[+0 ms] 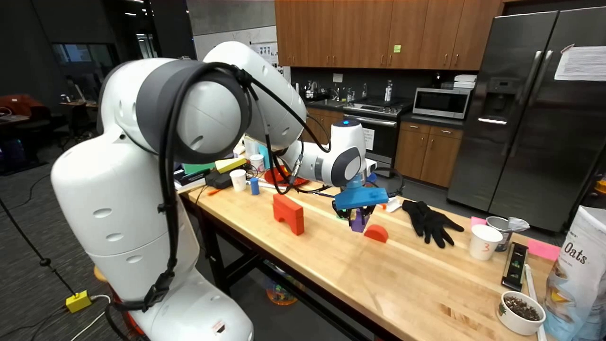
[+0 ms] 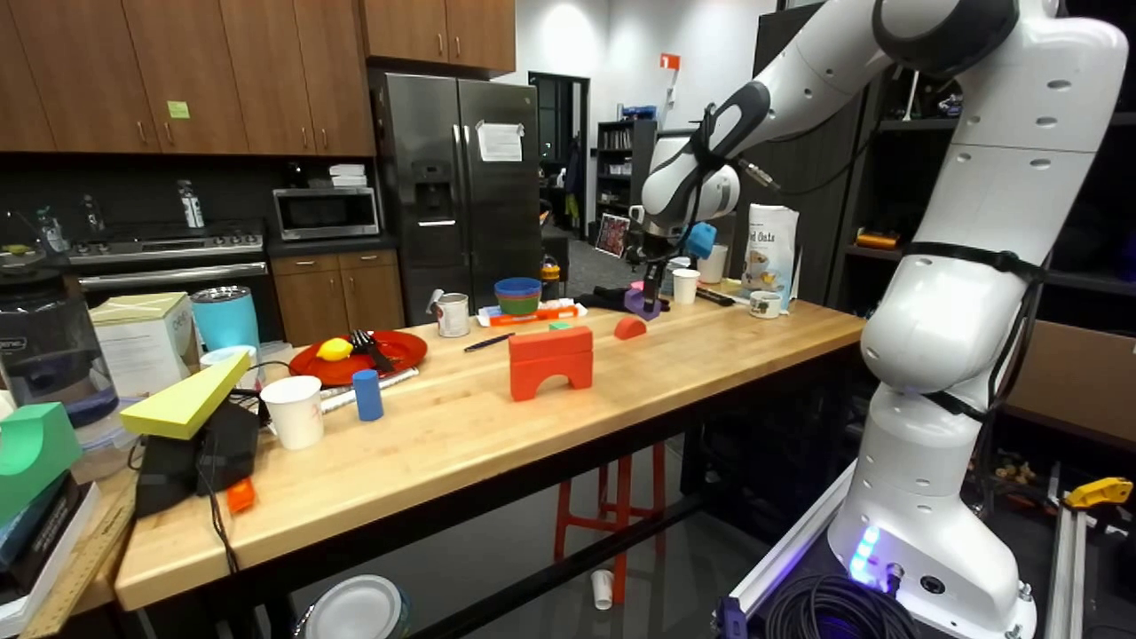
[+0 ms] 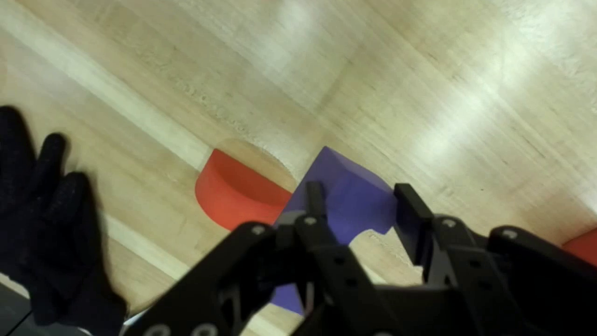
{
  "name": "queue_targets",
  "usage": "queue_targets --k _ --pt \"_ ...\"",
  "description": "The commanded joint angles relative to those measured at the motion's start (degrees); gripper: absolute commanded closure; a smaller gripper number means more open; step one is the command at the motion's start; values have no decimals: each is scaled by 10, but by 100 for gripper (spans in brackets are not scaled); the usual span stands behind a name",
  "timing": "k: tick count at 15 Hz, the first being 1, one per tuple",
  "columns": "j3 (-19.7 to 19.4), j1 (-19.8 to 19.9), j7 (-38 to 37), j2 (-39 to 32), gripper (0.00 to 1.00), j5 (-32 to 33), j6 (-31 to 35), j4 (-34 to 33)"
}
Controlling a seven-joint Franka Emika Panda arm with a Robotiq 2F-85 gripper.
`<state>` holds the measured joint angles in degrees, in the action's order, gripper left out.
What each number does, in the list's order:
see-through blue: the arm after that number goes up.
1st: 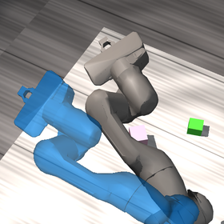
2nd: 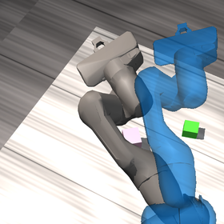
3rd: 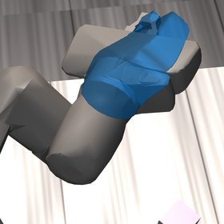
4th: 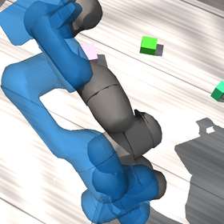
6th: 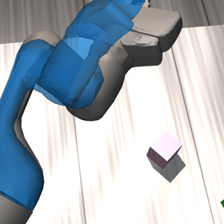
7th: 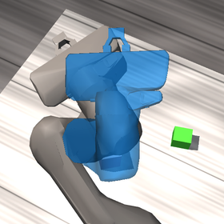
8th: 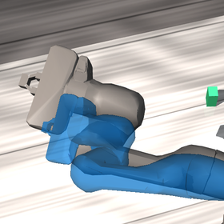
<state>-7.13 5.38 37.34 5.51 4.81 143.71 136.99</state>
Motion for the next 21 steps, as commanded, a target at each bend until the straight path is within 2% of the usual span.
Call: queue_targets --k 1,6,11,15,16,21 --pt "-11 -1 52 13 84 -3 88 40" --pt "-29 -13 161 26 84 -97 171 83" --pt "-45 -19 277 64 84 -208 186 117" --pt "-56 -21 319 91 84 -256 197 147" --pt "-44 -11 295 62 59 -234 182 118" --pt "-48 -12 303 77 59 -242 190 138"
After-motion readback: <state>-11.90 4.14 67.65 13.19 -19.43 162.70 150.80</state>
